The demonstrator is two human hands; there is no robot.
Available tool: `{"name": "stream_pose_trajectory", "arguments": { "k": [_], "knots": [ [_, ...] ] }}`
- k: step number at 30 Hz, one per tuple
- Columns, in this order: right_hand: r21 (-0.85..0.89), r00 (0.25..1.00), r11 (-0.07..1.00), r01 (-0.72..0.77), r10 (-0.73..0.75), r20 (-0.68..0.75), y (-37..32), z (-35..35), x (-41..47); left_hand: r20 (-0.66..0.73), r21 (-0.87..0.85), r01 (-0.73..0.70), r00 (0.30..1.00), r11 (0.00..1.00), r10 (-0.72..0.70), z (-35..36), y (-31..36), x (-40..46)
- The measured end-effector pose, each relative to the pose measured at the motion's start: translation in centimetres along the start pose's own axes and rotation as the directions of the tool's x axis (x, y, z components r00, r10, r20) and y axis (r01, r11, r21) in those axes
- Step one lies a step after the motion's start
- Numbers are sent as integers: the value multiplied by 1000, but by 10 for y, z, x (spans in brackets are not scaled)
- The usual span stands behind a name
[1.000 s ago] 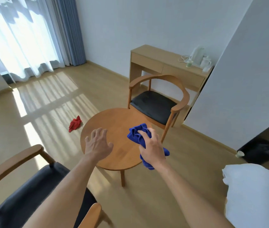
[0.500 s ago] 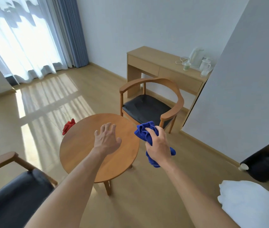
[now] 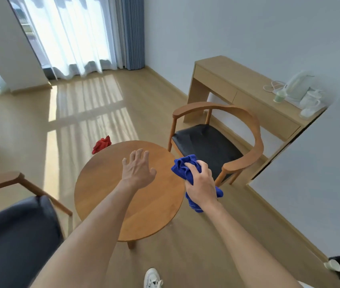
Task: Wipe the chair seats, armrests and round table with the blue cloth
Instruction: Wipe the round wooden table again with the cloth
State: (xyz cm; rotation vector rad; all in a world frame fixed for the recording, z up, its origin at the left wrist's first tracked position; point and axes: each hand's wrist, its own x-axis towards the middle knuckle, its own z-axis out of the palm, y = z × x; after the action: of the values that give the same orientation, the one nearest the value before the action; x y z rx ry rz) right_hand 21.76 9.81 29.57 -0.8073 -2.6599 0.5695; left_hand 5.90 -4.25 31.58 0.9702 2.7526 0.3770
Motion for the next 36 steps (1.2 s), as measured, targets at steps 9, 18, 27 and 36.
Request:
{"name": "stream_pose_trajectory", "arguments": {
  "k": [9,18,27,36],
  "knots": [
    [28,962,986,165,-167,217,-26,54,82,12,-42,301,954,953,-301,12,-64,22],
    [87,848,949,303,-310,430,-29,136,151,48,-17,585,811,811,-584,58,-97,47],
    [53,804,952,300,-283,522,-17,220,185,83,-20,652,756,758,-649,117,-119,98],
    [-58,768,909,413,-313,559,27,341,179,81,21,624,777,781,-624,232,-165,128]
  ]
}}
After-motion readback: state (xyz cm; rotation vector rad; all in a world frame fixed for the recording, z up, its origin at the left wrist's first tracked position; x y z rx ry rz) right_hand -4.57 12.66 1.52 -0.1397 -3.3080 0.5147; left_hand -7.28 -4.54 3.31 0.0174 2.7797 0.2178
